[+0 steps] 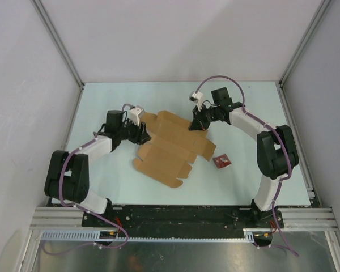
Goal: Fold the paper box
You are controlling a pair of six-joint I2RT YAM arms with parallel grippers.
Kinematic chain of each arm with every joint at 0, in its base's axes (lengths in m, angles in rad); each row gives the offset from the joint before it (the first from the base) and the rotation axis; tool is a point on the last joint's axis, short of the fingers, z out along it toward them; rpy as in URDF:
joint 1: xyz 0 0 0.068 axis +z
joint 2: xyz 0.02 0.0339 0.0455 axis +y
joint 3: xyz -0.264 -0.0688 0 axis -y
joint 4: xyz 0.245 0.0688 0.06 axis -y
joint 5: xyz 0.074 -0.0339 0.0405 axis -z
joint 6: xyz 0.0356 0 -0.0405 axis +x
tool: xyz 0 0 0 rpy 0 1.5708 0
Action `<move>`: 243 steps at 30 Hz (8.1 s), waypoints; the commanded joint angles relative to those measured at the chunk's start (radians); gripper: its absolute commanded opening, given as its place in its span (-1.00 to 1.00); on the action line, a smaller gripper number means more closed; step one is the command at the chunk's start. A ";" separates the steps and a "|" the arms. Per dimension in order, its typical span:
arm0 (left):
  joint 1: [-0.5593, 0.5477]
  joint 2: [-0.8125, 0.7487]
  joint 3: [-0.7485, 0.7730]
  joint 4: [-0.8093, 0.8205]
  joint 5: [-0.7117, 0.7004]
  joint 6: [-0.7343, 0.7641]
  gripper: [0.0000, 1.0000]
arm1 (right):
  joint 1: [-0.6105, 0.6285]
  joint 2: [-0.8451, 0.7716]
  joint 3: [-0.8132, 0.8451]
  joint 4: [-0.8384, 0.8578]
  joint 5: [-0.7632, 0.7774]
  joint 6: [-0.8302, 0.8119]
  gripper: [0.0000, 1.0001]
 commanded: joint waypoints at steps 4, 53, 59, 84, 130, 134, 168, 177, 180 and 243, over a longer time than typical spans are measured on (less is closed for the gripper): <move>-0.009 0.019 0.078 0.007 -0.056 0.008 0.12 | -0.006 -0.054 0.002 0.005 -0.050 -0.008 -1.00; -0.144 0.045 0.117 -0.066 -0.211 0.046 -0.58 | -0.020 -0.071 0.002 0.000 -0.081 0.005 -1.00; -0.219 0.047 0.128 -0.068 -0.358 0.061 -0.73 | -0.020 -0.071 0.000 0.005 -0.069 0.008 -1.00; -0.515 0.050 0.073 0.053 -0.958 0.252 -0.62 | -0.021 -0.055 0.002 0.020 -0.066 0.020 -1.00; -0.589 -0.020 0.007 0.099 -0.890 0.292 -0.17 | -0.034 -0.040 0.002 0.022 -0.066 0.017 -0.96; -0.569 -0.080 -0.005 0.096 -0.869 0.289 -0.14 | -0.037 -0.038 0.002 0.020 -0.066 0.015 -0.96; 0.158 -0.572 -0.482 0.596 -0.550 -0.118 0.99 | -0.035 -0.049 0.002 0.008 -0.086 0.012 -0.95; 0.167 -0.309 -0.541 0.901 -0.583 -0.138 0.99 | -0.040 -0.049 0.002 0.000 -0.092 0.008 -0.95; 0.167 -0.257 -0.551 0.954 -0.582 -0.138 0.99 | -0.041 -0.046 0.002 0.005 -0.092 0.008 -0.95; 0.149 -0.183 -0.620 1.150 -0.550 -0.089 0.99 | -0.126 0.038 0.002 0.077 -0.080 0.075 -0.97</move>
